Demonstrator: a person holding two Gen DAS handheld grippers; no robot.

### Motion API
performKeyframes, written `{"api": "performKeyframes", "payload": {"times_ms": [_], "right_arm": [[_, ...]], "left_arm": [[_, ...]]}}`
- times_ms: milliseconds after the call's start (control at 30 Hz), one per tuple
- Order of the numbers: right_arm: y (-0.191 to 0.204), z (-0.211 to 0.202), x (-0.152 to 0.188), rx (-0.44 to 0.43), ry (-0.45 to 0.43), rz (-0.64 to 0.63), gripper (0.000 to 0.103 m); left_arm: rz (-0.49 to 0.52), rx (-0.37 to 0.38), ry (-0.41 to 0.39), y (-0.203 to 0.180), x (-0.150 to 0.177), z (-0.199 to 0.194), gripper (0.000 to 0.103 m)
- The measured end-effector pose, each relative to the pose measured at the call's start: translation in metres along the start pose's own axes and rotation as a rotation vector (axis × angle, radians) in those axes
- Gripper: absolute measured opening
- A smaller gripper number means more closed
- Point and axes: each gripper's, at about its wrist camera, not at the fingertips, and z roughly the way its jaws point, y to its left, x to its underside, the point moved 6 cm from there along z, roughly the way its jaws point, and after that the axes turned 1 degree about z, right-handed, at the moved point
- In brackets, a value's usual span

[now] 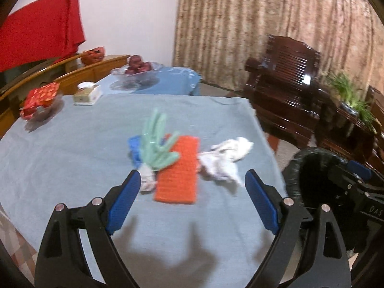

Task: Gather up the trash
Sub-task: 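Grasp the white tissue with the right tool while left grasps the second green glove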

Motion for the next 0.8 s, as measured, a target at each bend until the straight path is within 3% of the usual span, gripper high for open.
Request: {"api": "performKeyframes", "payload": {"times_ms": [367, 567, 800], "right_arm": [[0.07, 0.079, 0.002, -0.062, 0.047, -0.074, 0.096], [0.083, 0.125, 0.014, -0.059, 0.129, -0.065, 0.08], [0.088, 0.155, 0.023, -0.047, 0.201, -0.072, 0.074]], "left_arm": [[-0.055, -0.076, 0.034, 0.058, 0.003, 0.041, 0.086], [-0.071, -0.089, 0.05, 0.075, 0.007, 0.06, 0.086], [-0.074, -0.079, 0.074, 0.079, 0.014, 0.078, 0.086]]}}
